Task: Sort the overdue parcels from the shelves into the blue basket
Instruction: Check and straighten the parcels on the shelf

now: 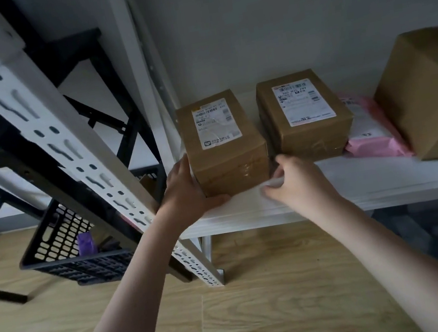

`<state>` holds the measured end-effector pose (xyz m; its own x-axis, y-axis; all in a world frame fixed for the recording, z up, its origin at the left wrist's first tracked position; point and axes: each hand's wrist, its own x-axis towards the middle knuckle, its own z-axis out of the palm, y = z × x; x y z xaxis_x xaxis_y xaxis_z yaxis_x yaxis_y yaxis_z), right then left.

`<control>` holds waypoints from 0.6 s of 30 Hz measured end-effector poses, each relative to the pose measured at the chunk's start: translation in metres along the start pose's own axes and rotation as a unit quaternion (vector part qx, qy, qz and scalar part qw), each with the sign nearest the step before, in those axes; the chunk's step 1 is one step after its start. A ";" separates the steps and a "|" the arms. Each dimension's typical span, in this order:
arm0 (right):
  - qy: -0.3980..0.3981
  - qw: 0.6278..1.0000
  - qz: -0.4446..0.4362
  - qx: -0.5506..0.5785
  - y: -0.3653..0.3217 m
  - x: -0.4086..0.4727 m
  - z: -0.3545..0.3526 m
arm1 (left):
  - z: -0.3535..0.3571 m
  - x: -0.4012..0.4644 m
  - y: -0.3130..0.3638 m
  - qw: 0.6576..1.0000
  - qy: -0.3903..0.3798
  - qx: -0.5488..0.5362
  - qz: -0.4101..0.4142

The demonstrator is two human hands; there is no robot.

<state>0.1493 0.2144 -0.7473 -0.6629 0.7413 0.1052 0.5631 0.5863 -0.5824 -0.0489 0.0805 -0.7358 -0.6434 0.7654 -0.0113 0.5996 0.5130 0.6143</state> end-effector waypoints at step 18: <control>0.222 0.962 -0.158 -0.023 -0.018 -0.080 -0.010 | 0.022 -0.099 0.013 0.950 0.219 -0.017 0.224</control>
<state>0.1973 0.1479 -0.7371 -0.5348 0.5837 0.6110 0.3956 0.8118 -0.4294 0.0328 0.0199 -0.7441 -0.4683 0.6648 0.5820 0.8490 0.1561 0.5049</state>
